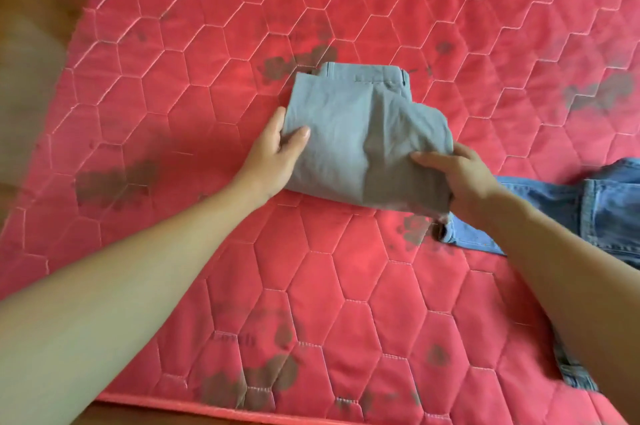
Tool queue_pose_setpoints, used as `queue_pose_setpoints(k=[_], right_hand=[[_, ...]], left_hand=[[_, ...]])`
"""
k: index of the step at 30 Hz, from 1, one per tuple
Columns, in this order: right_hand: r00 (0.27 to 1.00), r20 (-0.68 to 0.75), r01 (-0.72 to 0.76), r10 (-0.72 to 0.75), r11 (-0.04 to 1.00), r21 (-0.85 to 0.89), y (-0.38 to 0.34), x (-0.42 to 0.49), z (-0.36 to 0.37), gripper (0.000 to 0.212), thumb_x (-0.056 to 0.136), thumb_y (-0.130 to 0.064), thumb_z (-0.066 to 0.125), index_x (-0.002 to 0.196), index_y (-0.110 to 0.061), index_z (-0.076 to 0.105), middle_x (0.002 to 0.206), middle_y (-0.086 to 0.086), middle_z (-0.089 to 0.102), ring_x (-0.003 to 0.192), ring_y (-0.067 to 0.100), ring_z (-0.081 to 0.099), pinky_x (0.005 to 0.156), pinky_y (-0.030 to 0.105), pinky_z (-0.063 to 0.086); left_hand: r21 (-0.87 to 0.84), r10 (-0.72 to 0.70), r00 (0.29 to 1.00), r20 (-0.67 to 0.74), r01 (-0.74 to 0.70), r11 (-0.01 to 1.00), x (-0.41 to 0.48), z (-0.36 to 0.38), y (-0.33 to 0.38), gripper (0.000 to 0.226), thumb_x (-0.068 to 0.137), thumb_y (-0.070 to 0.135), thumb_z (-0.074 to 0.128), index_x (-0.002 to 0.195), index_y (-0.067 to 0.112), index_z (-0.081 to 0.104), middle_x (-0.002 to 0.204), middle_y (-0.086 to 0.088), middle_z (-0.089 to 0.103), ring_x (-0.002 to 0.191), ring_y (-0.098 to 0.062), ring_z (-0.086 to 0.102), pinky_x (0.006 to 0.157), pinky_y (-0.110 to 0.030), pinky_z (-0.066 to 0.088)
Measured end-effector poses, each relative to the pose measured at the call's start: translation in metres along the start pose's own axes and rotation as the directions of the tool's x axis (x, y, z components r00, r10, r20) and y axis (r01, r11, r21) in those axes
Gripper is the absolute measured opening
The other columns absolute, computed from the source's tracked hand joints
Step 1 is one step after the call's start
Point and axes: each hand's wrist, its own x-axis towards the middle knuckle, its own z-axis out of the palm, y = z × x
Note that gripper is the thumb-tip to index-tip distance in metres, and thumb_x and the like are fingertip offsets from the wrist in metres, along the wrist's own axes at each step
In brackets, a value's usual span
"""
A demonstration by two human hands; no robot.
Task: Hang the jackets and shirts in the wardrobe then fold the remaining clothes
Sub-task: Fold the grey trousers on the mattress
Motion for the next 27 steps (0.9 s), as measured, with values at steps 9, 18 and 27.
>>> queue_pose_setpoints(k=[9, 18, 27], right_hand=[[0.868, 0.191, -0.443, 0.458, 0.889, -0.116, 0.062, 0.008, 0.0, 0.037, 0.085, -0.005, 0.068, 0.12, 0.007, 0.064, 0.094, 0.017, 0.074, 0.071, 0.027, 0.072, 0.063, 0.042, 0.061], [0.86, 0.114, -0.457, 0.497, 0.85, -0.261, 0.136, -0.043, -0.006, 0.021, 0.094, -0.001, 0.064, 0.115, 0.001, 0.067, 0.099, 0.01, 0.077, 0.089, 0.025, 0.073, 0.085, 0.037, 0.058], [0.957, -0.032, -0.284, 0.289, 0.91, -0.302, 0.102, -0.078, 0.004, 0.013, 0.085, 0.005, 0.06, 0.087, -0.002, 0.07, 0.085, 0.014, 0.07, 0.082, 0.026, 0.064, 0.078, 0.041, 0.052]], left_hand=[[0.074, -0.585, 0.77, 0.256, 0.587, 0.806, -0.015, -0.001, -0.072, 0.039, 0.099, 0.011, 0.06, 0.137, 0.018, 0.054, 0.133, -0.002, 0.065, 0.117, -0.015, 0.063, 0.105, -0.034, 0.047], [0.314, -0.676, 0.688, 0.265, 0.601, 0.735, -0.084, -0.004, -0.125, 0.084, 0.067, 0.074, 0.056, 0.136, 0.028, 0.056, 0.129, 0.011, 0.066, 0.117, -0.01, 0.063, 0.109, -0.041, 0.046], [0.039, -0.533, 0.796, 0.288, 0.546, 0.837, -0.114, -0.008, -0.068, 0.028, 0.104, 0.027, 0.053, 0.132, 0.028, 0.058, 0.127, 0.01, 0.069, 0.119, -0.008, 0.064, 0.11, -0.039, 0.045]])
